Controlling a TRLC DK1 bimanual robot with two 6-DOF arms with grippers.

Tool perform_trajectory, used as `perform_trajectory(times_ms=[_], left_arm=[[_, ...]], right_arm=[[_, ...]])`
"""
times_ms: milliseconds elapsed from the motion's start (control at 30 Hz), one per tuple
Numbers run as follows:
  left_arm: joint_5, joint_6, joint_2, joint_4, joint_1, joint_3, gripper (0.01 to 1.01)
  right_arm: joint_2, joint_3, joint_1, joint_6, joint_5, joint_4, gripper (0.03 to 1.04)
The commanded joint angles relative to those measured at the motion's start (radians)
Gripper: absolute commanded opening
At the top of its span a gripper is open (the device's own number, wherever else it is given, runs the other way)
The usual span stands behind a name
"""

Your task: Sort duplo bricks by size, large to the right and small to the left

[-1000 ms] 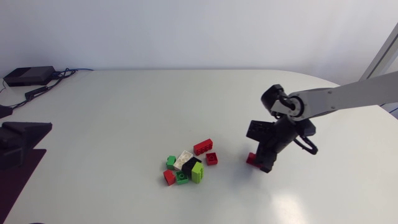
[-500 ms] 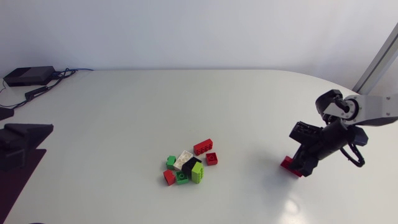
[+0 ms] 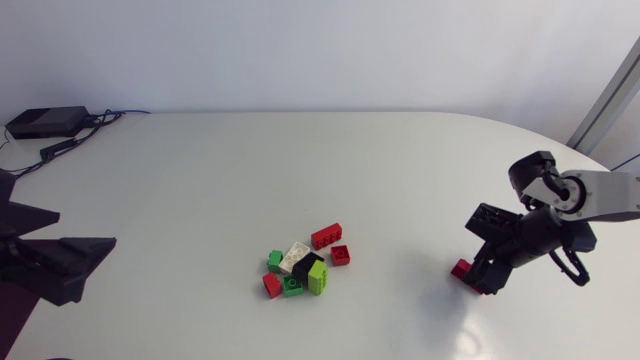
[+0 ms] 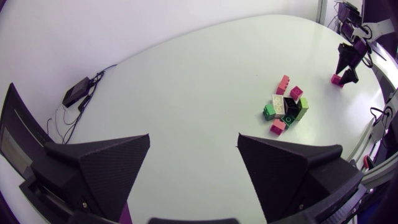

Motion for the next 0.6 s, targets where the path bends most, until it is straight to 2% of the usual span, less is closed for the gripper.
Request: perform_trajectory(times_ms=[0,133,333,567], left_arm=[[0.017,-0.034,0.051,0.009,-0.012,0.021,0.98],[0.083,-0.048,0.179,0.018,-0.047,0.094,0.98],[0.085,-0.046,0.458,0.026,-0.236,0.153,0.98],[0.108,0.007,0.729,0.026,-0.282,0.174,0.98]], right_arm=[[-0.087,0.041,0.03,0.061,0.008,-0.021,1.0],[-0.157,0.108,0.101,0.135,0.008,-0.09,1.0],[-0.248,0.166,0.171,0.268,0.006,-0.142,1.0],[-0.346,0.127,0.219,0.366,-0.007,-0.152,1.0]])
